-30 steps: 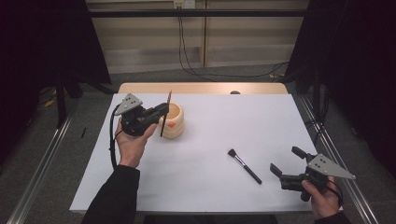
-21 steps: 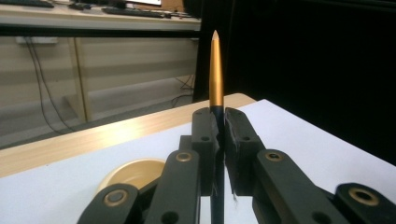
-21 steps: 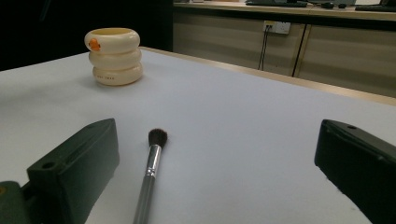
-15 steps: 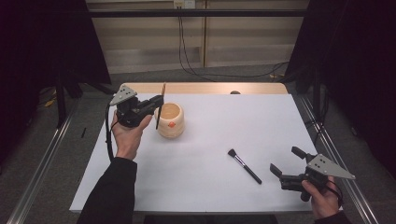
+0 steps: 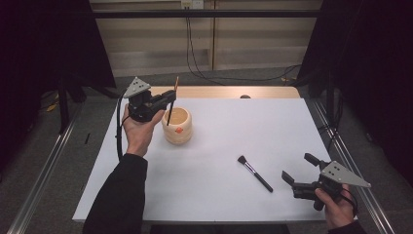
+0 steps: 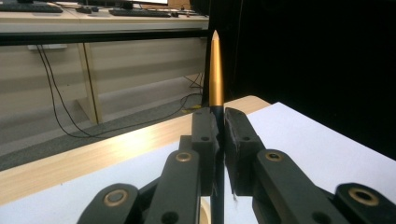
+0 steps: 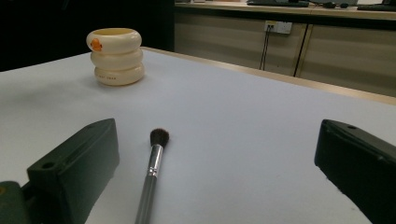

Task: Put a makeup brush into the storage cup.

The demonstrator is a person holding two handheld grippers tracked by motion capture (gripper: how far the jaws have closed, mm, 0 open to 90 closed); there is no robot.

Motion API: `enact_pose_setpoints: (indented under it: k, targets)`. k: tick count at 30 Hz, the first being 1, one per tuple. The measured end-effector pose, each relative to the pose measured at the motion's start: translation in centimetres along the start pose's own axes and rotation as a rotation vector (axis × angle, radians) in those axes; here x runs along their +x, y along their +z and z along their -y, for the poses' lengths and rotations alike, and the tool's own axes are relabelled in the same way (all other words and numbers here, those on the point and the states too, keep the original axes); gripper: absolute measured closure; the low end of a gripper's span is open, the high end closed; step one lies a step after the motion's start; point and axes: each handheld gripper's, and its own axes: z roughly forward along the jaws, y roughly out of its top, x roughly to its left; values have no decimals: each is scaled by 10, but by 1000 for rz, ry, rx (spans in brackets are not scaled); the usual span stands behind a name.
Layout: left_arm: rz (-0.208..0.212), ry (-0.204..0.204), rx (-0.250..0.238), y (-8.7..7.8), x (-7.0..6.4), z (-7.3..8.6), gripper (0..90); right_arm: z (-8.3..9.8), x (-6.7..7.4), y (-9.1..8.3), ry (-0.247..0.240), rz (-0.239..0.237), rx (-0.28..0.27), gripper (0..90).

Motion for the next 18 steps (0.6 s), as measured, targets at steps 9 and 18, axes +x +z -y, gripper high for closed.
enact_pose_setpoints:
  k: [9, 18]
  targets:
    - [5, -14, -30, 11, 4, -6, 836, 0, 0, -1, 3, 0, 0, 0]
    - [-1, 0, -8, 22, 9, -1, 835, 0, 0, 0, -1, -3, 0, 0]
